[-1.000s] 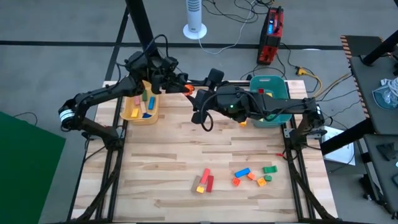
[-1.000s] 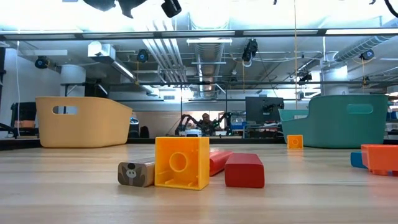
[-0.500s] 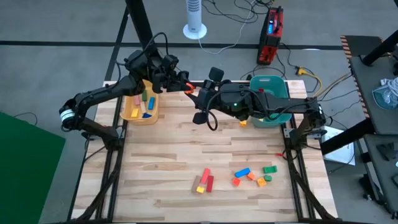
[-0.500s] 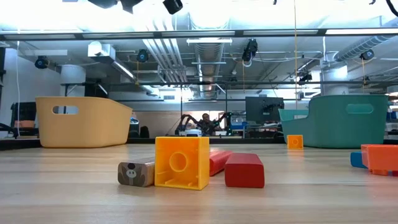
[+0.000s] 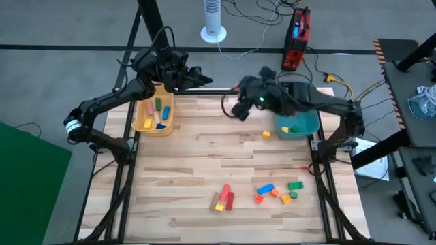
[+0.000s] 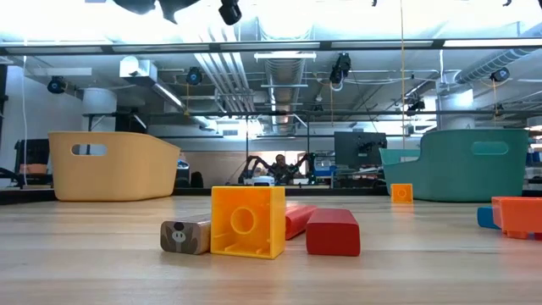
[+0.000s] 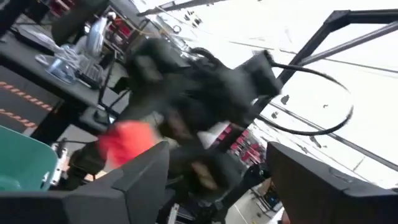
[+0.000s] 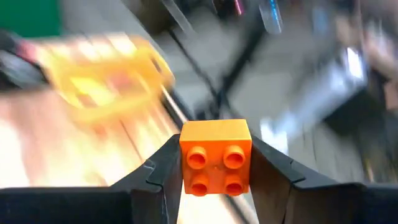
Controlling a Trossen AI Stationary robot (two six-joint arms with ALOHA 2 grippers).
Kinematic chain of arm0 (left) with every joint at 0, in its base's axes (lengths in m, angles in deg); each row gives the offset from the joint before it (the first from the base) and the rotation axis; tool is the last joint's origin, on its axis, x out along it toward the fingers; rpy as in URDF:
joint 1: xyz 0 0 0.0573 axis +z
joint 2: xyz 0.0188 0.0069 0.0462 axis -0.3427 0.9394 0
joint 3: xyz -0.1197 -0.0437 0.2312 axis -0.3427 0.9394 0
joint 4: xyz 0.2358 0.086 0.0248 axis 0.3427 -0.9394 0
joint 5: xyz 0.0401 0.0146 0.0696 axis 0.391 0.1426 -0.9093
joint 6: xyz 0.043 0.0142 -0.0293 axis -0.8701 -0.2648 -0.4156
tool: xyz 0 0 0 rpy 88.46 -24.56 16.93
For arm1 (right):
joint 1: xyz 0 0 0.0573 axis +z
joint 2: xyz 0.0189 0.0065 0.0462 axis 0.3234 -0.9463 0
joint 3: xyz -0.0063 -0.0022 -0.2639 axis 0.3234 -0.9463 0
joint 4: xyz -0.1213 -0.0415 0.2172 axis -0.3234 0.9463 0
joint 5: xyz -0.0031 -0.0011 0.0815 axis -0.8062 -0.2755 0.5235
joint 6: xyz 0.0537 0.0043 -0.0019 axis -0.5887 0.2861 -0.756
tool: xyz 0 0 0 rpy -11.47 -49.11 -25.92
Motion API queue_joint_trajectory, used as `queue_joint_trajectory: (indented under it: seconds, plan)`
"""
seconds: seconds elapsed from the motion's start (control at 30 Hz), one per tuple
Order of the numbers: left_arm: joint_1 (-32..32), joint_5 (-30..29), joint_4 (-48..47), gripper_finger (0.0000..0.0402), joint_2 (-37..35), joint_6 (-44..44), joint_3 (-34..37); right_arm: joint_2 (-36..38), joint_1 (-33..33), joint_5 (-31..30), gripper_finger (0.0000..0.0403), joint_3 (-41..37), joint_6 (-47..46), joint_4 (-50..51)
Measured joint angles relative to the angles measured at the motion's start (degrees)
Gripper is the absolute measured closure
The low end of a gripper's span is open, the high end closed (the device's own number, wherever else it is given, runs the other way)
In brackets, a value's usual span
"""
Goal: Sort blocks by size
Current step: Put the orange game piece into the blue bin
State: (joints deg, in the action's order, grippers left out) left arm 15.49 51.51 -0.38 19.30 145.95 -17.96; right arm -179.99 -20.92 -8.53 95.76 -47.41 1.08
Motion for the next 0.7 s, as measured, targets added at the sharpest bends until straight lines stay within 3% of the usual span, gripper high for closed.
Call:
queue_joint_trajectory:
  seconds: [0.2, 0.27, 0.4, 0.7]
  plan:
    - [-0.4, -2.5, -0.5, 0.0145, 0.0, -2.8, 0.5, 0.0, -10.6, 0.1, 0.0269, -1.6, -27.0, 35.2]
    - [-1.0, -3.0, -0.6, 0.0147, 0.0, -2.7, 0.5, -0.1, -14.6, 0.2, 0.0269, -4.0, -34.0, 41.3]
    - [-2.4, -5.0, -2.0, 0.015, 0.0, 0.8, 0.5, 2.0, -21.6, 7.7, 0.0264, -13.4, -32.7, 33.4]
    - [-7.9, -8.9, -10.9, 0.0151, -1.1, 2.2, 0.6, 2.1, -35.3, 6.3, 0.0269, -31.0, -26.6, 24.8]
